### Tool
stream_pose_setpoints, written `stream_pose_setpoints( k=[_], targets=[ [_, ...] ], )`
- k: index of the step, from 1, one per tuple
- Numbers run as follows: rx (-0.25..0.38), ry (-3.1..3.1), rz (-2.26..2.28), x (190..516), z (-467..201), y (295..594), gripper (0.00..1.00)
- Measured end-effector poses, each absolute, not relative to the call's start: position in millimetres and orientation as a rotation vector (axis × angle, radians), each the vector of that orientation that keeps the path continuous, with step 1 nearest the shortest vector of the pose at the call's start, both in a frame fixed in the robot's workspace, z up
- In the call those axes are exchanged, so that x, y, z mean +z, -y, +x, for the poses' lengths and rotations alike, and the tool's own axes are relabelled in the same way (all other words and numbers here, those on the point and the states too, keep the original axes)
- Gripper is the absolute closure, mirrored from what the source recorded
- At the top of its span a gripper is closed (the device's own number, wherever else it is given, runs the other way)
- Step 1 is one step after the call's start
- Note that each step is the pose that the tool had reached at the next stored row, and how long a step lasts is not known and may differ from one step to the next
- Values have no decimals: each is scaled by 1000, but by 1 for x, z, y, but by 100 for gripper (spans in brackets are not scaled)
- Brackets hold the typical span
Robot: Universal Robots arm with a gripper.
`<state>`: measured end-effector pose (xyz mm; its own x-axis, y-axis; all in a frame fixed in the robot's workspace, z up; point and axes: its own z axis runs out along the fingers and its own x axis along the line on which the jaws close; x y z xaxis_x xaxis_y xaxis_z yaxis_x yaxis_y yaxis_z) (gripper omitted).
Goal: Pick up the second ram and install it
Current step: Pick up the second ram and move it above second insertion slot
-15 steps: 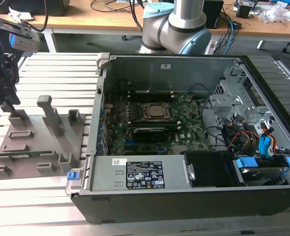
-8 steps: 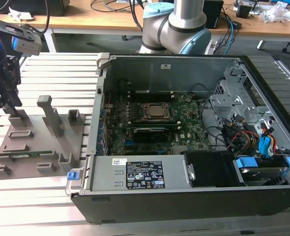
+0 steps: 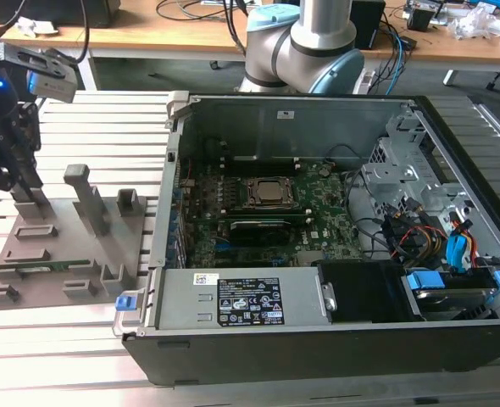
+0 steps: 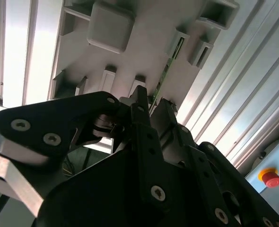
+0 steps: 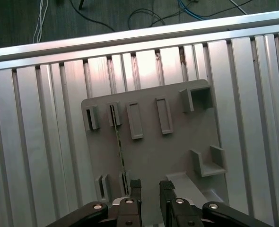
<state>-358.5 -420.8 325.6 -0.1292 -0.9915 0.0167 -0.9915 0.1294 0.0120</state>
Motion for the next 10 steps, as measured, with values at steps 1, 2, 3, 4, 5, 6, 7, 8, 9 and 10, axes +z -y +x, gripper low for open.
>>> stream_pose_setpoints(
  k=[1, 2, 3, 4, 5, 6, 7, 8, 9, 10],
  targets=[
    [3, 2345, 2059, 325, -358, 421, 70],
    [4, 2345, 2059, 324, -358, 421, 70],
    [4, 2345, 2059, 324, -358, 421, 70],
    [4, 2344, 2059, 323, -358, 421, 70],
    [5, 2344, 2059, 322, -357, 421, 70],
    [5, 2344, 2059, 321, -357, 421, 70],
    [5, 2344, 2059, 320, -357, 421, 70],
    [6, 2343, 2059, 320, -357, 421, 70],
    [6, 2343, 2059, 319, -357, 421, 70],
    [6, 2343, 2059, 318, -356, 421, 70]
  ],
)
